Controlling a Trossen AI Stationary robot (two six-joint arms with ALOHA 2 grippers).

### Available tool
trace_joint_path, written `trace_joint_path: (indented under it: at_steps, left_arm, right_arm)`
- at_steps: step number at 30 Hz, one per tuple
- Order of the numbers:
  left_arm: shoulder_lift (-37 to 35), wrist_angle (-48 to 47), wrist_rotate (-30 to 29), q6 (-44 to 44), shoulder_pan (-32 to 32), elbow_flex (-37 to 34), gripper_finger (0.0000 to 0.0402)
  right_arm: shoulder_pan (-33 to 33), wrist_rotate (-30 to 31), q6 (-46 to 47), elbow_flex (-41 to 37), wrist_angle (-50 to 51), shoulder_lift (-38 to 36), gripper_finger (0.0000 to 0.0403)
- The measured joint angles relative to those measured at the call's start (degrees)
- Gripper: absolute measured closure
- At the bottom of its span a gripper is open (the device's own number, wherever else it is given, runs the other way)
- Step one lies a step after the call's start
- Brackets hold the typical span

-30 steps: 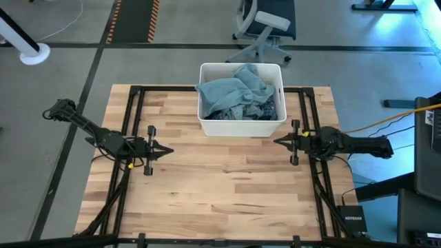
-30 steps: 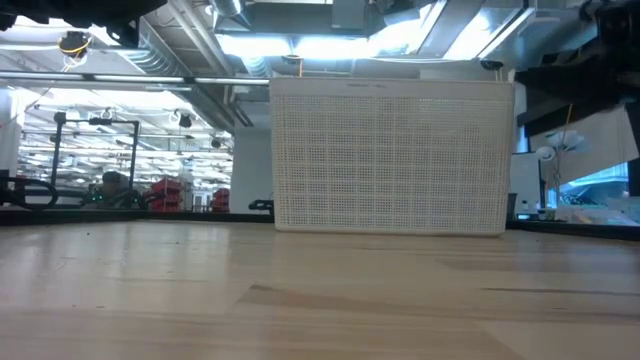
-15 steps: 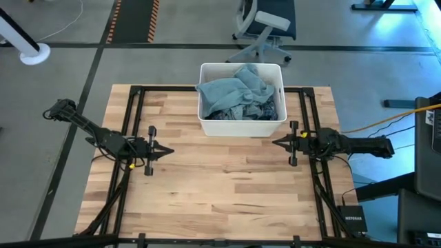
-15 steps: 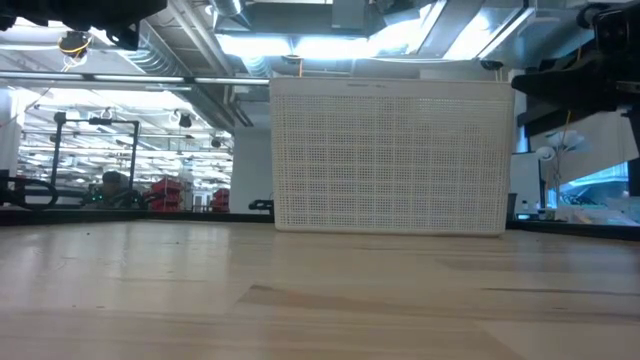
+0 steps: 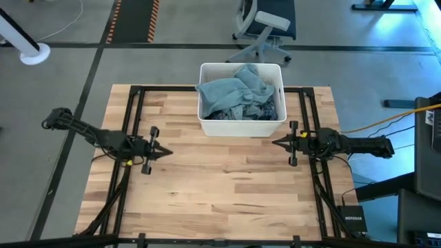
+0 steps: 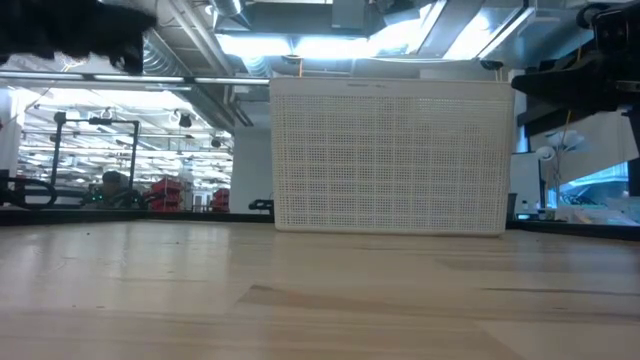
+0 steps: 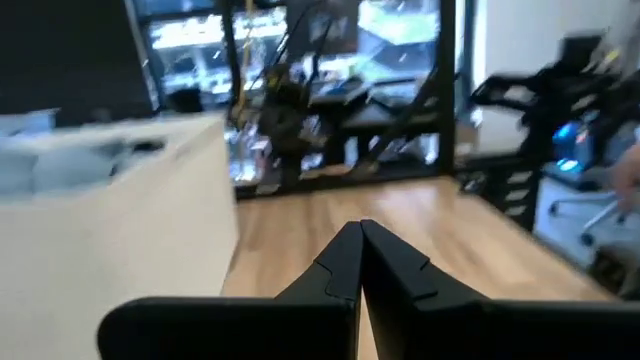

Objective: Sort clothes
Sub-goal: Return to Home Position

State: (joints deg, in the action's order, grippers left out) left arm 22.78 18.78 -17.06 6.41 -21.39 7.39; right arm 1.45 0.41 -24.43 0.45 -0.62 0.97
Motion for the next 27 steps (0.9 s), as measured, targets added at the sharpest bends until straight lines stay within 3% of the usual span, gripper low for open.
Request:
trace_joint_path:
  at_steps: [12,27]
  left_arm:
    - [-9.70,-2.57,-0.02,-4.26,13.97,-6.81,0.0400]
    - [-21.69,-14.85,-0.04,-5.62,19.77,-6.81,0.0400]
  right_arm:
    - [0.01,-0.01,0.07,0.00,0.01,0.01,0.0386]
    - [0.01,-0.01,0.07,-0.02,0.01,0.02,0.0386]
